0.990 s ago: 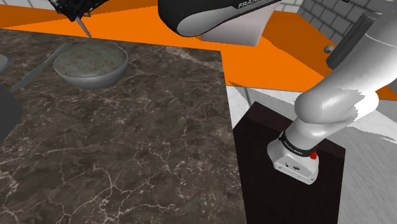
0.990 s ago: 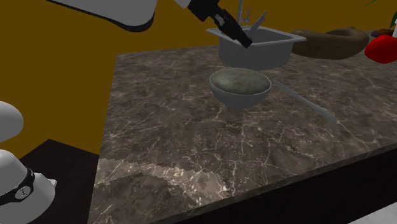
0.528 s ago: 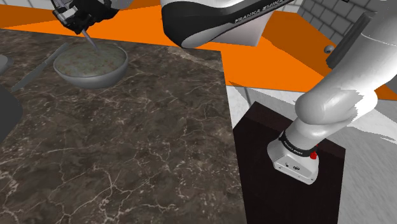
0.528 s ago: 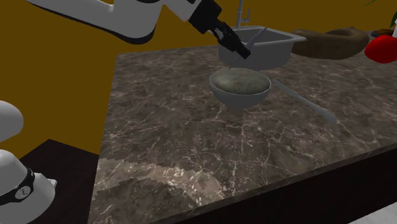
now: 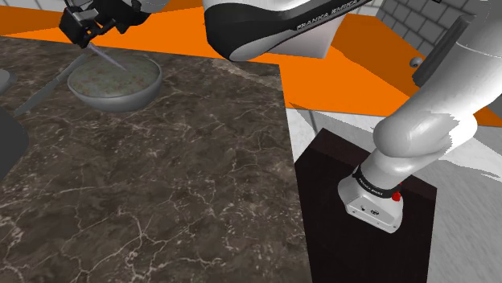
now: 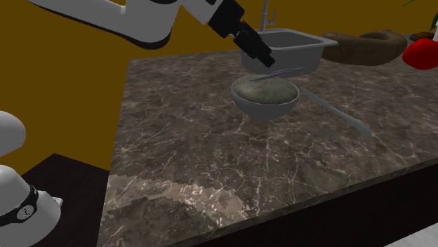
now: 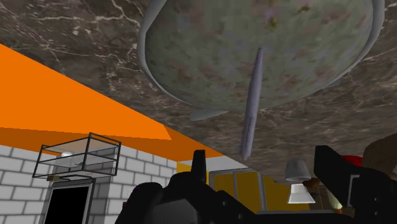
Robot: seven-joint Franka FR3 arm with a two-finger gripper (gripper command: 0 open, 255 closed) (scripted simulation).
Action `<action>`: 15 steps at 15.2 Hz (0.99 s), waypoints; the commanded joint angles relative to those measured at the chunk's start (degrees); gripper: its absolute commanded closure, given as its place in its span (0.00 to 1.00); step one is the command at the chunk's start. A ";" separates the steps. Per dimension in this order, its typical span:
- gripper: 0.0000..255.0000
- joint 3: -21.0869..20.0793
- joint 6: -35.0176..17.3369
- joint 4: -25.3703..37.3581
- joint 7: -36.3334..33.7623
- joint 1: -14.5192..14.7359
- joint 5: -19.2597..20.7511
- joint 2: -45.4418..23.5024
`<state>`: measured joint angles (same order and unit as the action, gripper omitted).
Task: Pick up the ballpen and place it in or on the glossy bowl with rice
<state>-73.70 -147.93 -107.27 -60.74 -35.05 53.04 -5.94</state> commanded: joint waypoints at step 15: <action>0.00 10.92 -6.02 -6.67 18.94 5.76 -31.43 19.20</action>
